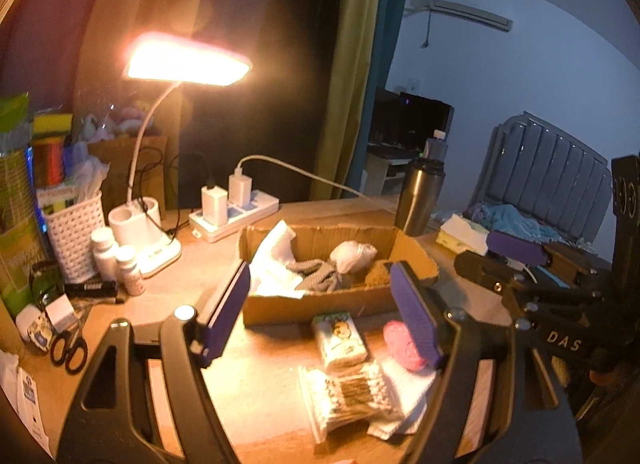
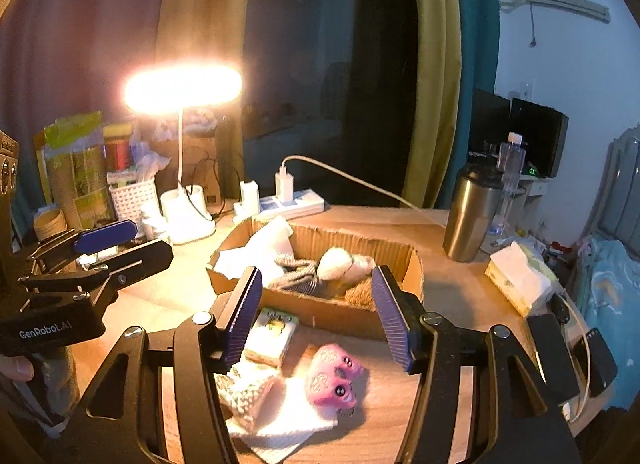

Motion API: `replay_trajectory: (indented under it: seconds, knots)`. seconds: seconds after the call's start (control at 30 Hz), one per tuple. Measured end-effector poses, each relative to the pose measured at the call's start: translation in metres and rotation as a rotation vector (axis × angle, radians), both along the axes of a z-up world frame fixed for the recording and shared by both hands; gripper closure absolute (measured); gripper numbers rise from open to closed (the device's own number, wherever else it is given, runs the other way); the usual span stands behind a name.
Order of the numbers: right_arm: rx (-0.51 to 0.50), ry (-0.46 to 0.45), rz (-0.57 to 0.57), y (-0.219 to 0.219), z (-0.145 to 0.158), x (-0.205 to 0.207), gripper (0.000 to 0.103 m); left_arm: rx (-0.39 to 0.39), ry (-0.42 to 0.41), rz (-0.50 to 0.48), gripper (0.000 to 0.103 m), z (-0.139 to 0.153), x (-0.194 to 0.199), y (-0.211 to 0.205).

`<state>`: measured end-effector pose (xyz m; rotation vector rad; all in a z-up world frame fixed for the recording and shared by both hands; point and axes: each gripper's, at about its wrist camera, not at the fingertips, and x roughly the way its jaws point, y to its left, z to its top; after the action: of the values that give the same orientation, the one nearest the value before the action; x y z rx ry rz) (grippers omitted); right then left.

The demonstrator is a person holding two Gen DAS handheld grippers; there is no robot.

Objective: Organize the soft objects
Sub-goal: 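Close the right gripper on the pink plush while the left gripper approaches the swab bag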

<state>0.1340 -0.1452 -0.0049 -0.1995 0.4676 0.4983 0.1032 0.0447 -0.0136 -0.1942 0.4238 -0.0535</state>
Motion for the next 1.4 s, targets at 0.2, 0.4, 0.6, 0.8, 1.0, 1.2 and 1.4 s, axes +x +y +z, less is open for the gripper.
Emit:
replay_trajectory:
  seconds: [0.2,0.4,0.6,0.8,1.0,1.2,1.4]
  knots:
    - [-0.009,0.043,-0.005,0.002,-0.021,-0.002,0.042,-0.008,0.038,0.011,0.029,-0.021,-0.007,0.004]
    - [-0.023,0.097,-0.004,0.001,-0.047,-0.001,0.042,-0.022,0.090,0.018,0.029,-0.046,-0.007,0.004]
    - [-0.029,0.137,-0.005,-0.002,-0.064,0.007,0.042,-0.053,0.149,0.013,0.028,-0.070,-0.001,-0.001]
    - [-0.021,0.170,-0.009,-0.005,-0.077,0.018,0.042,-0.063,0.197,0.008,0.022,-0.086,0.007,-0.005]
    - [-0.015,0.217,-0.017,-0.008,-0.092,0.030,0.042,-0.058,0.247,0.000,0.021,-0.098,0.016,-0.011]
    - [-0.009,0.259,-0.025,-0.013,-0.102,0.041,0.042,-0.038,0.288,-0.032,0.021,-0.106,0.025,-0.024]
    - [-0.005,0.300,-0.024,-0.016,-0.112,0.051,0.043,-0.019,0.315,-0.068,0.020,-0.110,0.031,-0.038]
